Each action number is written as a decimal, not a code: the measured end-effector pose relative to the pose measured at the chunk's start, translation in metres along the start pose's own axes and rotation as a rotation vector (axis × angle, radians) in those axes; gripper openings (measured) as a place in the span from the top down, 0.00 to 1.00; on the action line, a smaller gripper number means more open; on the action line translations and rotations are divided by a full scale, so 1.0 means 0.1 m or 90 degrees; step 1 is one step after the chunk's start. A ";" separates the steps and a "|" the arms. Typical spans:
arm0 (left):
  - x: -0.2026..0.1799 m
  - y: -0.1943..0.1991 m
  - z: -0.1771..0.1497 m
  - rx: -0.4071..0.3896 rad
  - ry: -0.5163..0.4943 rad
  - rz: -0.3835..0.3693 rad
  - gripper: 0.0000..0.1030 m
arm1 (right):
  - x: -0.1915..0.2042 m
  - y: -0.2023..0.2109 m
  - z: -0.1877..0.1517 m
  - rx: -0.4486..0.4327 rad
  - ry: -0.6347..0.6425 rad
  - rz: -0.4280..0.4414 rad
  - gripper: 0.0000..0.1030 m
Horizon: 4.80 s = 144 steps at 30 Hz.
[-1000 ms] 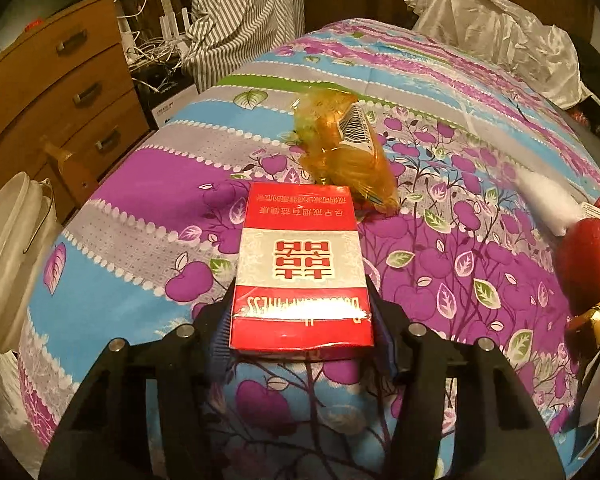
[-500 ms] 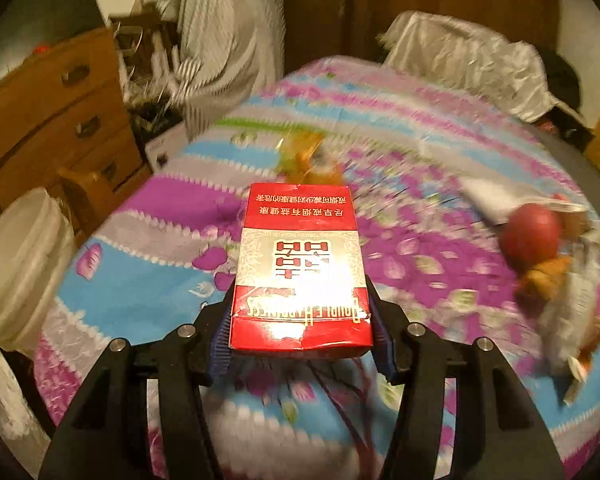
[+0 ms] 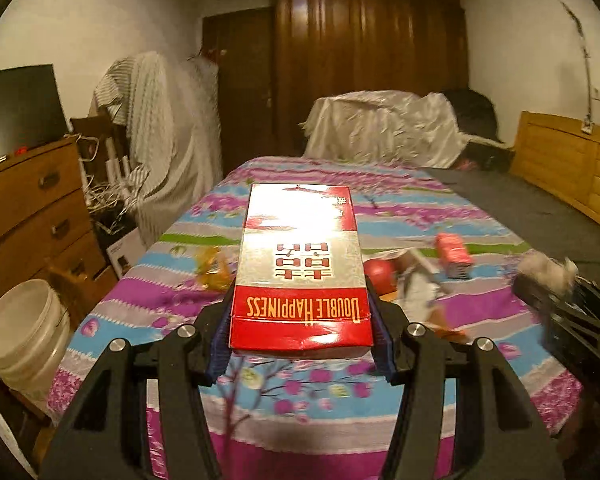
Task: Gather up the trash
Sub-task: 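Carry the cigarette box and cloth ball with both tools over the white bucket, then open both tools to drop the cigarette box and cloth ball into the bucket, then move both tools back over the bed toward the trash pile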
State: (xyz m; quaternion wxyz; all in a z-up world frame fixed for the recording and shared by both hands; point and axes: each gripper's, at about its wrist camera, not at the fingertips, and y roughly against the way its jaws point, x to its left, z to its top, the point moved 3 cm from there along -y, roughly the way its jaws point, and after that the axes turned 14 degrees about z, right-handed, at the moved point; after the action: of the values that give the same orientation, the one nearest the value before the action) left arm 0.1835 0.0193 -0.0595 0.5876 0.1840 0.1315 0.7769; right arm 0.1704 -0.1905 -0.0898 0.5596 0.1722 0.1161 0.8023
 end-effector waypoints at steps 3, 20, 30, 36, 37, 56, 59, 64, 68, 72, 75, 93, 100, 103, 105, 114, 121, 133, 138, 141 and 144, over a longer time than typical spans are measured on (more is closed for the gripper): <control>-0.12 0.06 0.01 -0.004 -0.001 -0.011 0.48 | 0.15 0.09 0.16 -0.025 0.021 -0.013 0.58; -0.09 0.17 0.11 -0.026 0.020 0.005 0.48 | 0.50 0.18 0.36 -0.044 0.054 -0.023 0.58; 0.48 0.08 0.30 -0.028 0.051 0.073 0.48 | 1.00 -0.01 0.67 -0.048 0.086 0.052 0.58; 1.17 0.02 0.39 -0.021 0.092 0.144 0.48 | 1.77 -0.28 0.91 -0.038 0.123 0.138 0.58; 1.25 0.01 0.39 -0.020 0.096 0.152 0.48 | 1.89 -0.32 0.95 -0.036 0.127 0.149 0.58; 3.58 -0.06 0.25 0.056 0.201 0.354 0.48 | 5.10 -1.26 1.30 0.065 0.249 0.406 0.58; 3.92 -0.11 0.23 0.074 0.211 0.363 0.48 | 5.56 -1.56 1.31 0.107 0.262 0.438 0.58; 4.46 -0.36 0.14 0.128 0.228 0.340 0.48 | 6.20 -2.10 1.18 0.215 0.270 0.490 0.58; 4.75 -0.64 -0.01 0.187 0.238 0.298 0.48 | 6.57 -2.57 1.01 0.316 0.264 0.511 0.58; 4.96 -0.90 -0.23 0.253 0.255 0.263 0.48 | 6.79 -2.98 0.78 0.410 0.258 0.519 0.58; 5.11 -1.04 -0.38 0.286 0.267 0.263 0.48 | 6.95 -3.23 0.62 0.461 0.260 0.511 0.58; 5.36 -1.22 -0.69 0.327 0.283 0.259 0.48 | 6.81 -3.59 0.34 0.507 0.247 0.495 0.57; 5.36 -1.24 -0.71 0.338 0.269 0.273 0.47 | 6.82 -3.58 0.37 0.506 0.232 0.507 0.40; 5.39 -1.22 -0.71 0.334 0.270 0.279 0.42 | 6.80 -3.58 0.42 0.497 0.216 0.514 0.35; 5.42 -1.20 -0.71 0.329 0.275 0.283 0.42 | 6.78 -3.59 0.45 0.494 0.207 0.515 0.35; 5.44 -1.18 -0.72 0.330 0.279 0.285 0.42 | 6.62 -3.58 0.48 0.486 0.184 0.515 0.35; 5.23 -1.01 -0.62 0.300 0.265 0.271 0.42 | 6.16 -3.16 0.62 0.412 0.175 0.528 0.35; 3.30 -1.24 -0.45 0.292 0.124 0.075 0.39 | 3.27 -1.93 0.23 0.276 0.059 0.392 0.34; 2.34 -1.29 -0.48 0.303 0.057 -0.011 0.39 | 2.15 -1.41 0.04 0.238 0.033 0.316 0.31; 1.94 -1.29 -0.50 0.310 0.029 -0.045 0.39 | 1.43 -1.08 -0.03 0.226 0.064 0.256 0.30; 1.59 -1.27 -0.54 0.319 0.004 -0.083 0.38 | 0.76 -0.92 -0.09 0.236 0.102 0.186 0.30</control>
State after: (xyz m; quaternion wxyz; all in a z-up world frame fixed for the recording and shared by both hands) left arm 0.2314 0.2080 -0.1402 0.5723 0.3126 0.3336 0.6808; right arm 0.2214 -0.0875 -0.1219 0.3859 0.2229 0.2789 0.8506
